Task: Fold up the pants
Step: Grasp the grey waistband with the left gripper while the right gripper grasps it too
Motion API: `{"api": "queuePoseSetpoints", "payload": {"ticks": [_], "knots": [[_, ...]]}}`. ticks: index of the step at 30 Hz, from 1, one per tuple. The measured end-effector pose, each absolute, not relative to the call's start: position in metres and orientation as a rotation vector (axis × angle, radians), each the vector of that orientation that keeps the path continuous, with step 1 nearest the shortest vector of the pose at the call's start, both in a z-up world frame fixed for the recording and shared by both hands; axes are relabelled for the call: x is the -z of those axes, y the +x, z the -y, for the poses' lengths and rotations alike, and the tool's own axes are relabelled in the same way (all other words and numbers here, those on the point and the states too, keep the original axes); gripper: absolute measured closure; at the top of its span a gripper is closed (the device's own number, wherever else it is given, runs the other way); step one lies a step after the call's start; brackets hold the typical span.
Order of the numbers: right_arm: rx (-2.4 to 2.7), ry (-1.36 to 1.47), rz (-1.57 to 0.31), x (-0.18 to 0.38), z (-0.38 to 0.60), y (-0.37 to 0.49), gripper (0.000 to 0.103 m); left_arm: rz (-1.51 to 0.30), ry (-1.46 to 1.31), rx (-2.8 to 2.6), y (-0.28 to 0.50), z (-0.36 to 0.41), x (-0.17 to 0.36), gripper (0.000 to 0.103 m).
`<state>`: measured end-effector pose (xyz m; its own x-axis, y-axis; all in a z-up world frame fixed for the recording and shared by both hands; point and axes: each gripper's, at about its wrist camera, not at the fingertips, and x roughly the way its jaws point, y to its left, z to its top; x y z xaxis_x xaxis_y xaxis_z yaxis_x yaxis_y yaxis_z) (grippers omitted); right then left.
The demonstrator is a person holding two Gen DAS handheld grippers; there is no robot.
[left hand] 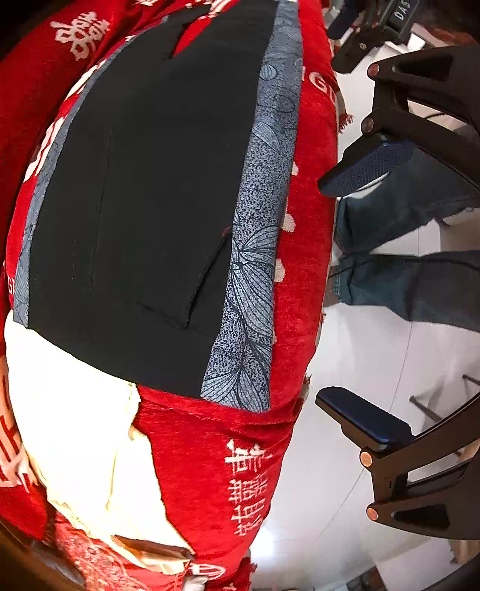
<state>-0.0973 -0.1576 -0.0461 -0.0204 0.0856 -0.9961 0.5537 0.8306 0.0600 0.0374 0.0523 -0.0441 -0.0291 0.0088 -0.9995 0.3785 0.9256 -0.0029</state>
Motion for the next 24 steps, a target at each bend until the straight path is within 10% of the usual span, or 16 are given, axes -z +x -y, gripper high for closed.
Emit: {"api": "queuePoseSetpoints", "payload": {"ticks": [24], "knots": [[0.009, 1.44, -1.103, 0.155, 0.188, -0.124, 0.002, -1.696, -0.336, 0.605, 0.061, -0.074, 0.126, 0.0]]}}
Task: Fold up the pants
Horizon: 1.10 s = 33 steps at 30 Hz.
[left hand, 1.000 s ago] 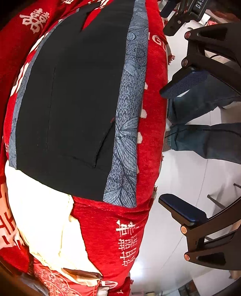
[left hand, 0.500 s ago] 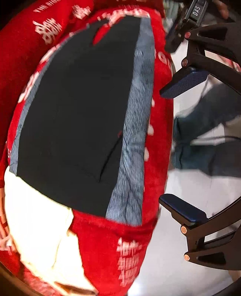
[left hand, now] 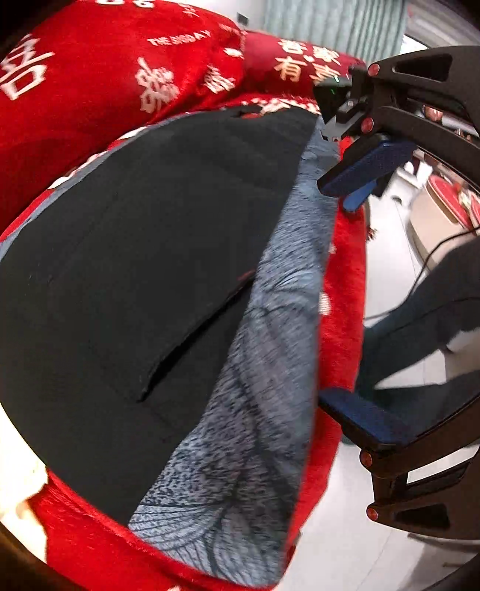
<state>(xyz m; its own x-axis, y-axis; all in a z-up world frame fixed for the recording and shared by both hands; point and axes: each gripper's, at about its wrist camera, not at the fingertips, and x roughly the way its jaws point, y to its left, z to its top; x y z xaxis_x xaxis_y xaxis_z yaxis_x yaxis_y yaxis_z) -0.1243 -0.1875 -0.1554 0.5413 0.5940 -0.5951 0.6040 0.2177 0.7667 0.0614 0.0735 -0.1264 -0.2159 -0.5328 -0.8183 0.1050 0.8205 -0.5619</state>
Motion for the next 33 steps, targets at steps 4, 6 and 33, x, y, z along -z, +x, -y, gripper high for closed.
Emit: {"api": "queuePoseSetpoints", "payload": {"ticks": [4, 6, 33], "knots": [[-0.009, 1.548, -0.99, 0.167, 0.203, -0.133, 0.002, -1.667, -0.4, 0.624, 0.074, -0.077, 0.128, 0.0], [-0.012, 1.566, -0.91, 0.161, 0.213, -0.138, 0.002, -1.655, -0.39, 0.631, 0.081, -0.077, 0.13, 0.0], [-0.139, 1.186, -1.086, 0.024, 0.369, 0.023, 0.097, -1.438, -0.291, 0.577, 0.213, 0.002, 0.031, 0.077]]}}
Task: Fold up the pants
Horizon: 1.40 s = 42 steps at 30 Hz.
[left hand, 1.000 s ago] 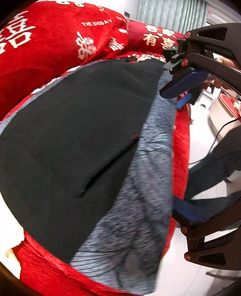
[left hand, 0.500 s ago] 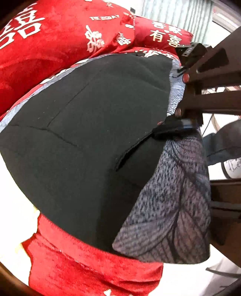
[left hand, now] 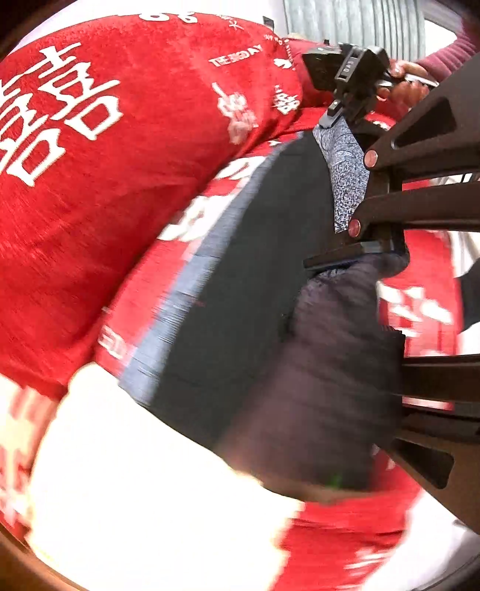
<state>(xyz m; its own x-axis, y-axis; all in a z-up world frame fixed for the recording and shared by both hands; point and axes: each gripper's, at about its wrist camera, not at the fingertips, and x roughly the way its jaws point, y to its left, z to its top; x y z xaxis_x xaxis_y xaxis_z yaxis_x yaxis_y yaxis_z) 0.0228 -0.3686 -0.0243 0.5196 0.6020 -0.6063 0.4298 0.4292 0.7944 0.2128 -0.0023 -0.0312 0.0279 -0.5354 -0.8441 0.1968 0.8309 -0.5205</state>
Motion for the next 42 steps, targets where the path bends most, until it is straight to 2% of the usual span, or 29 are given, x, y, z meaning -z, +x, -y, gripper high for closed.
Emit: {"api": "queuePoseSetpoints", "payload": {"ticks": [5, 11, 13, 14, 15, 16, 17, 21, 23, 26, 28, 32, 35, 37, 42], "knots": [[-0.15, 1.082, -1.2, 0.061, 0.4, 0.115, 0.097, -1.405, -0.247, 0.504, 0.288, 0.044, 0.066, 0.077], [-0.073, 1.07, -1.278, 0.121, 0.42, 0.154, 0.092, -1.421, -0.199, 0.354, 0.323, 0.069, 0.109, 0.073], [-0.05, 1.069, -1.307, 0.134, 0.418, 0.158, 0.092, -1.394, -0.204, 0.332, 0.319, 0.065, 0.101, 0.063], [-0.038, 1.088, -1.311, 0.136, 0.419, 0.158, 0.091, -1.371, -0.19, 0.319, 0.316, 0.061, 0.093, 0.044], [-0.04, 1.094, -1.311, 0.133, 0.418, 0.157, 0.085, -1.346, -0.175, 0.307, 0.313, 0.056, 0.084, 0.028], [-0.059, 1.087, -1.309, 0.127, 0.416, 0.157, 0.076, -1.318, -0.172, 0.311, 0.309, 0.05, 0.072, 0.026], [-0.089, 1.066, -1.303, 0.117, 0.412, 0.156, 0.073, -1.311, -0.176, 0.329, 0.304, 0.048, 0.064, 0.026], [-0.211, 0.896, -1.285, 0.077, 0.393, 0.148, 0.072, -1.346, -0.053, 0.344, 0.288, 0.056, 0.062, 0.026], [-0.212, 0.835, -1.31, 0.077, 0.384, 0.152, 0.073, -1.376, 0.025, 0.342, 0.28, 0.071, 0.077, 0.022], [-0.126, 0.806, -1.351, 0.101, 0.386, 0.163, 0.073, -1.425, 0.126, 0.289, 0.265, 0.097, 0.11, 0.022], [-0.018, 0.745, -1.357, 0.11, 0.399, 0.164, 0.075, -1.383, 0.193, 0.268, 0.253, 0.104, 0.108, 0.022], [-0.02, 0.854, -1.251, 0.089, 0.434, 0.135, 0.075, -1.415, 0.213, 0.317, 0.237, 0.114, 0.095, 0.022], [0.014, 0.858, -1.214, 0.061, 0.465, 0.082, 0.07, -1.409, 0.277, 0.401, 0.216, 0.132, 0.075, 0.022], [0.066, 0.885, -1.207, 0.052, 0.482, 0.045, 0.061, -1.411, 0.312, 0.492, 0.195, 0.148, 0.062, 0.022], [0.244, 1.05, -1.219, 0.054, 0.519, -0.088, 0.06, -1.448, 0.353, 0.784, 0.134, 0.221, 0.048, 0.022]]}}
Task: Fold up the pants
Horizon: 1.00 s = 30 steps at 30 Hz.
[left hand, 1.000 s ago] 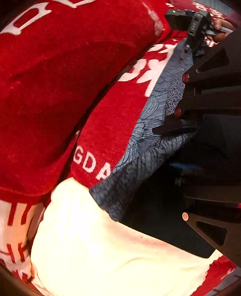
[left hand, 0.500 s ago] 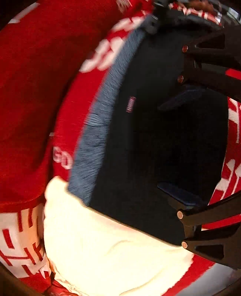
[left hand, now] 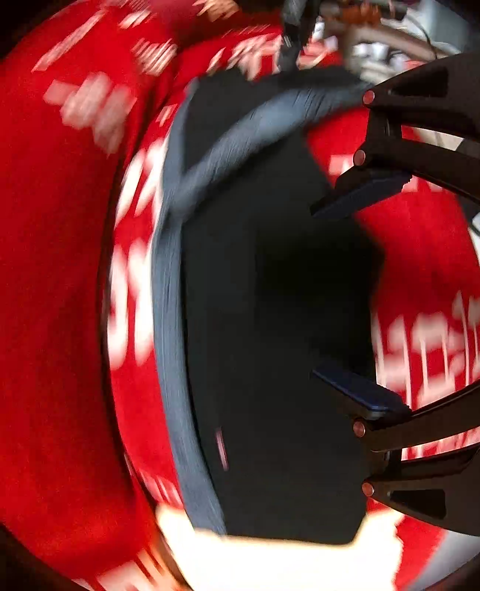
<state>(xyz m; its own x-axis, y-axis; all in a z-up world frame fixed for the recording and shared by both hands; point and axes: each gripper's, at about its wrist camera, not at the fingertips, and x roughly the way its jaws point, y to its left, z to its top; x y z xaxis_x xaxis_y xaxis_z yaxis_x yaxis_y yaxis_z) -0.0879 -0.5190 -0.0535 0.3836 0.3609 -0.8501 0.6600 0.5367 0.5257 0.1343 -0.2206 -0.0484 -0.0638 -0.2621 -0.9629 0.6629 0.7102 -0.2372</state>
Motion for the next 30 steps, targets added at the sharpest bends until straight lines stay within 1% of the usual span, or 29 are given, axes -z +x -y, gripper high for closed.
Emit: {"api": "queuePoseSetpoints", "payload": {"ticks": [3, 5, 8, 11, 15, 18, 21, 22, 23, 24, 25, 26, 27, 29, 30], "knots": [[0.406, 1.126, -1.238, 0.065, 0.523, -0.169, 0.06, -1.486, 0.359, 0.93, 0.1, 0.274, 0.05, 0.022], [0.501, 1.191, -1.222, 0.071, 0.518, -0.219, 0.06, -1.522, 0.325, 1.025, 0.079, 0.307, 0.06, 0.022], [0.611, 1.231, -1.2, 0.076, 0.503, -0.269, 0.06, -1.565, 0.315, 1.076, 0.062, 0.342, 0.082, 0.022], [0.693, 1.317, -1.148, 0.092, 0.488, -0.32, 0.06, -1.561, 0.322, 1.1, 0.051, 0.364, 0.096, 0.022], [0.654, 1.401, -1.07, 0.118, 0.474, -0.343, 0.06, -1.55, 0.334, 1.104, 0.047, 0.366, 0.106, 0.022], [0.616, 1.468, -1.019, 0.135, 0.467, -0.343, 0.06, -1.556, 0.322, 1.095, 0.045, 0.367, 0.108, 0.022], [0.592, 1.472, -0.977, 0.131, 0.465, -0.344, 0.06, -1.564, 0.324, 1.09, 0.041, 0.371, 0.11, 0.022], [0.584, 1.457, -0.972, 0.127, 0.465, -0.343, 0.062, -1.564, 0.322, 1.083, 0.04, 0.372, 0.111, 0.022], [0.578, 1.453, -0.969, 0.127, 0.465, -0.344, 0.069, -1.563, 0.32, 1.064, 0.038, 0.374, 0.112, 0.022], [0.57, 1.465, -0.97, 0.128, 0.468, -0.345, 0.083, -1.561, 0.316, 1.051, 0.038, 0.374, 0.113, 0.024], [0.564, 1.482, -0.968, 0.128, 0.469, -0.345, 0.089, -1.559, 0.309, 1.041, 0.038, 0.373, 0.113, 0.028], [0.553, 1.488, -0.959, 0.125, 0.47, -0.344, 0.092, -1.561, 0.298, 1.025, 0.039, 0.373, 0.114, 0.045], [0.535, 1.476, -0.946, 0.118, 0.475, -0.342, 0.093, -1.575, 0.284, 1.014, 0.041, 0.373, 0.115, 0.058], [0.513, 1.442, -0.924, 0.099, 0.486, -0.336, 0.093, -1.62, 0.226, 0.981, 0.048, 0.371, 0.116, 0.064], [0.498, 1.434, -0.902, 0.088, 0.496, -0.334, 0.093, -1.643, 0.185, 0.967, 0.053, 0.37, 0.114, 0.064]]}}
